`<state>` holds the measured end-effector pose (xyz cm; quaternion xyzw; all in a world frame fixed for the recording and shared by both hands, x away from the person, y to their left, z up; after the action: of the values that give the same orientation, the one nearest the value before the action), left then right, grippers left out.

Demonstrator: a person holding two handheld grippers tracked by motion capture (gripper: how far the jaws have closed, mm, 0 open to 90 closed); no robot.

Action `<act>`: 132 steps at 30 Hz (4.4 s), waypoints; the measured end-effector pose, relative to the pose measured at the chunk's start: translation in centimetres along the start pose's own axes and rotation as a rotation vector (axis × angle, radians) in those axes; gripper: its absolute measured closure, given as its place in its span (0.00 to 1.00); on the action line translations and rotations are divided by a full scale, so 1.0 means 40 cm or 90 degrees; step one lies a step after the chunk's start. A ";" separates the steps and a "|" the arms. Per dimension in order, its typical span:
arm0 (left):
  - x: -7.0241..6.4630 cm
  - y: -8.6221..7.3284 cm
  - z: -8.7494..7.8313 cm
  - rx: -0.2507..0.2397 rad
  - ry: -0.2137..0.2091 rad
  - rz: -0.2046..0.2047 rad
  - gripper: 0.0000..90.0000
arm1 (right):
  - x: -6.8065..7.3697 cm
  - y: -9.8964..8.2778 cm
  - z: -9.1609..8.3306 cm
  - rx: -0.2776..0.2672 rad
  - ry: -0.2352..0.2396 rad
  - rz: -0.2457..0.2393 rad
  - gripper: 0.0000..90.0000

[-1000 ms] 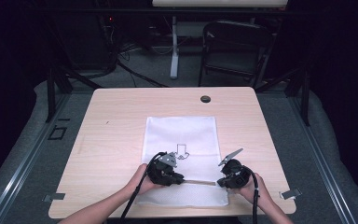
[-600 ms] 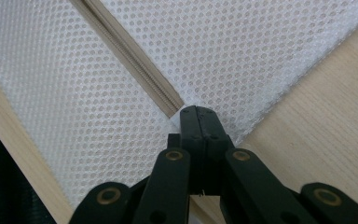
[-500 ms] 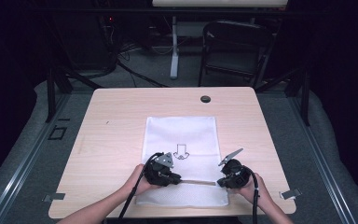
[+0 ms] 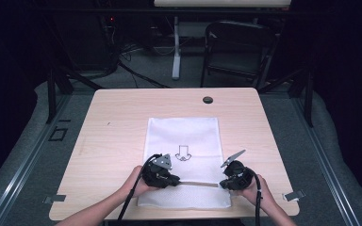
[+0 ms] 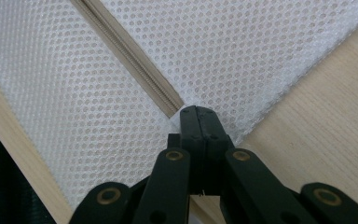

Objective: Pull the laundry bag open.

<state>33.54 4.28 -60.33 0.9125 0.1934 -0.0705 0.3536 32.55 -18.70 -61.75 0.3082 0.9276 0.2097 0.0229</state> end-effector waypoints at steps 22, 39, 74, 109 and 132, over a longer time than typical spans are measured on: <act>0.016 -0.032 -0.037 -0.003 0.011 -0.011 0.91 | 0.000 0.000 0.000 0.000 0.001 0.003 1.00; 0.025 -0.062 -0.069 -0.005 0.021 -0.022 0.91 | 0.001 0.001 0.001 0.001 0.000 0.004 1.00; 0.050 -0.124 -0.129 -0.001 0.050 -0.047 0.91 | 0.004 0.005 0.005 -0.013 0.002 0.014 1.00; 0.105 -0.224 -0.222 0.000 0.117 -0.109 0.91 | 0.002 0.004 0.004 -0.009 0.004 0.017 1.00; 0.100 -0.241 -0.214 0.004 0.088 -0.169 0.82 | 0.001 0.001 -0.002 -0.033 0.061 -0.003 0.71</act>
<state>33.26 17.76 -61.04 0.8825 0.3362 -0.0543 0.3244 32.52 -18.67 -61.67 0.2949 0.9226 0.2485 -0.0134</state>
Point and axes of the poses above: each handheld gripper's, and its own axes: z roughly forward along the jaws, y roughly out of its top, x roughly to its left, the point moved 7 cm from there along z, roughly forward along the jaws, and after that the axes turned 8 degrees about -z, right-handed, at the moved point
